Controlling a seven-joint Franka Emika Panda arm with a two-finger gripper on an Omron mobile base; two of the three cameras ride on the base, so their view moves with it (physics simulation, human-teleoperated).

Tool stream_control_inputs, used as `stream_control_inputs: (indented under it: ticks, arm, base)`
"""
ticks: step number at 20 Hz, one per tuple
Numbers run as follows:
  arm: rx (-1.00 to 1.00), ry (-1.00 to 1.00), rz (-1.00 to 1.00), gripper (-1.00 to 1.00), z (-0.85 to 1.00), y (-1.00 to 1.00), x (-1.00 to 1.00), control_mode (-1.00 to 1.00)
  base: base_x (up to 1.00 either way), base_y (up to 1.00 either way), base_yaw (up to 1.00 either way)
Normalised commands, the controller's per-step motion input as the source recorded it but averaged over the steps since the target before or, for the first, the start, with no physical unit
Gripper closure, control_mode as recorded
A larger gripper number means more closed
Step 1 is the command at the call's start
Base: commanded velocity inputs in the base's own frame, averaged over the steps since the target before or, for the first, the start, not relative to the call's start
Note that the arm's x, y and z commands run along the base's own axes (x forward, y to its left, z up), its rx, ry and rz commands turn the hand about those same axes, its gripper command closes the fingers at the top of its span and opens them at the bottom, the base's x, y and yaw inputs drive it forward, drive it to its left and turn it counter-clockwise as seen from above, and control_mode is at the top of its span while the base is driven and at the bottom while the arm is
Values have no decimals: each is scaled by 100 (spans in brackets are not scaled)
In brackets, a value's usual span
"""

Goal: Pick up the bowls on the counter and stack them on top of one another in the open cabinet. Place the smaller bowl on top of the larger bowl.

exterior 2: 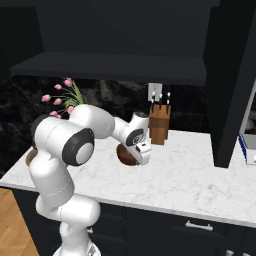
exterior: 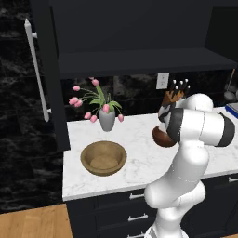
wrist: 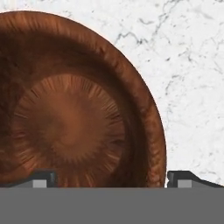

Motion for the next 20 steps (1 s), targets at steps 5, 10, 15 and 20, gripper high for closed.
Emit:
stream_control_inputs:
  ticks: [5, 10, 15, 20]
  arm:
    - [-1, 0, 0, 100, -7, 0, 0, -100]
    - [0, -1, 0, 100, 0, 0, 0, -100]
    - [0, -5, 0, 100, 6, 2, -17, -100]
    - [0, -21, 2, 100, 53, 25, -61, -100]
  base:
    - [0, 0, 0]
    - [0, 0, 0]
    - [0, 0, 0]
    - [0, 0, 0]
